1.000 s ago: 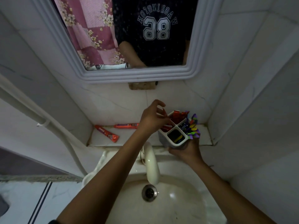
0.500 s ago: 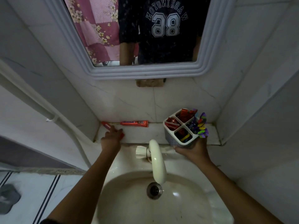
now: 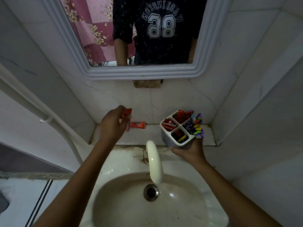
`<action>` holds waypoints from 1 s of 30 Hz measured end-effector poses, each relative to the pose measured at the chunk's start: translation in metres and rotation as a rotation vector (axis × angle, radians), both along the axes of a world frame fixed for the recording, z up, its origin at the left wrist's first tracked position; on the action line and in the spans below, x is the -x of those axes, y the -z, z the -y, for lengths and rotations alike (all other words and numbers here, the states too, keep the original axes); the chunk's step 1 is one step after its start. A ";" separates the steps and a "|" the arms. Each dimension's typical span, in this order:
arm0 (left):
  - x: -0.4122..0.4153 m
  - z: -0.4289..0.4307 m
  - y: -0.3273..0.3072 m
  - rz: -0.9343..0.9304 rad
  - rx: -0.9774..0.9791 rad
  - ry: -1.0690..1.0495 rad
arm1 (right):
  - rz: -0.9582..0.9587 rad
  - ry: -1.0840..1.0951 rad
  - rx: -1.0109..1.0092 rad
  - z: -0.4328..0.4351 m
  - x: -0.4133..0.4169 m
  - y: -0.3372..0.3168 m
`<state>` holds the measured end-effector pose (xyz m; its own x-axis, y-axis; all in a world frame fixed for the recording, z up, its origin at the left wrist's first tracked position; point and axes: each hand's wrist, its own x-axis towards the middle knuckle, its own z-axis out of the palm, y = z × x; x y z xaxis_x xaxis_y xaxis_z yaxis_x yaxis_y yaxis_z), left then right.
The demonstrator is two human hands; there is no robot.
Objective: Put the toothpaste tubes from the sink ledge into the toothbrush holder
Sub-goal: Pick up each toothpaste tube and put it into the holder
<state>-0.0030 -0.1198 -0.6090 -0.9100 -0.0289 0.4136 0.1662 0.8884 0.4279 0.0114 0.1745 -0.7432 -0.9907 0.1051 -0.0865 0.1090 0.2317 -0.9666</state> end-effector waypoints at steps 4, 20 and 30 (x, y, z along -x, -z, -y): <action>-0.020 -0.061 -0.056 0.031 -0.466 0.143 | 0.016 -0.012 0.055 -0.001 0.000 0.003; 0.029 -0.066 0.005 0.238 -0.213 -0.033 | 0.003 -0.021 0.049 -0.002 0.003 0.009; 0.043 0.002 0.103 0.527 0.482 0.073 | 0.075 -0.013 -0.035 -0.006 0.004 0.022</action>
